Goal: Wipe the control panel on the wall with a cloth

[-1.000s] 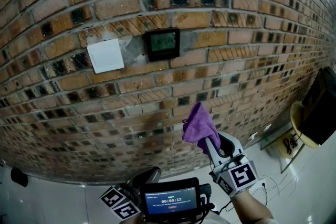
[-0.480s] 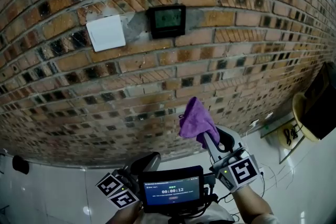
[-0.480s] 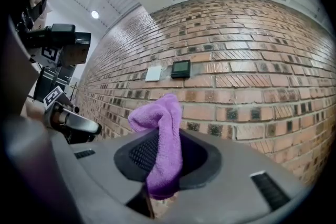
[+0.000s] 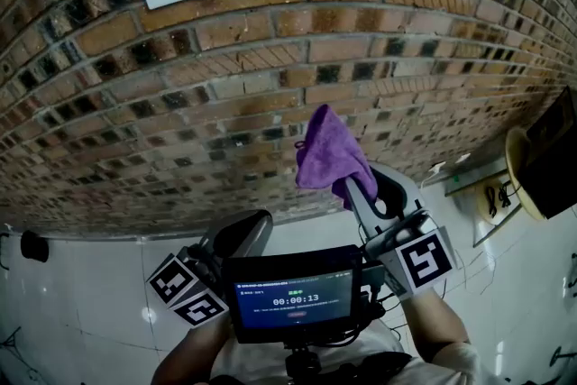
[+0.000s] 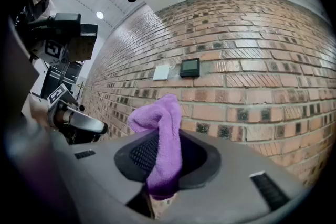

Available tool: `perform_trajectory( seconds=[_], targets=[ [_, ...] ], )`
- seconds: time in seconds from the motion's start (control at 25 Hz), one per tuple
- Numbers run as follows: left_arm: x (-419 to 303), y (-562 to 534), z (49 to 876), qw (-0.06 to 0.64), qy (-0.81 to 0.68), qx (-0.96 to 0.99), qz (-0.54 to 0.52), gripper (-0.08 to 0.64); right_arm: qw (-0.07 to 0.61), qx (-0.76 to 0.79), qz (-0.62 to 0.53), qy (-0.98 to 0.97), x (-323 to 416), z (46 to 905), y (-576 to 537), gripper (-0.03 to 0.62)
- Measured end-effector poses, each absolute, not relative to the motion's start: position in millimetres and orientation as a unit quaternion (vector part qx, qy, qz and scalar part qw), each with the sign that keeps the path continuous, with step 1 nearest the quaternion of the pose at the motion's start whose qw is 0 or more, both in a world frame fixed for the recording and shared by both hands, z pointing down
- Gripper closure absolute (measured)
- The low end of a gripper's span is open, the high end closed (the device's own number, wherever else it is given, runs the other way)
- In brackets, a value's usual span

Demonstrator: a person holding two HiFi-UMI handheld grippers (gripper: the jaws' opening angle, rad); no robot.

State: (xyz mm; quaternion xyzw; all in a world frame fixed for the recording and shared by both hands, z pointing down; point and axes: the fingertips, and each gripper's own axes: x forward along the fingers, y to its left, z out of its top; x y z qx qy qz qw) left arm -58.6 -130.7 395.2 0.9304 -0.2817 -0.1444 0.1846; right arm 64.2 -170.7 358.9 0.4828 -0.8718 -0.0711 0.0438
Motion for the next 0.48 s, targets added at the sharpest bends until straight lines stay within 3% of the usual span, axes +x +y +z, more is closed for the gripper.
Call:
perform_trajectory(
  seconds=[0.48],
  targets=[
    [-57.0,-134.5,394.1,0.181,-0.281,0.932,-0.141,0.572,0.043,0.479,-0.074,-0.874,63.2,356.1,-177.2,0.493]
  ],
)
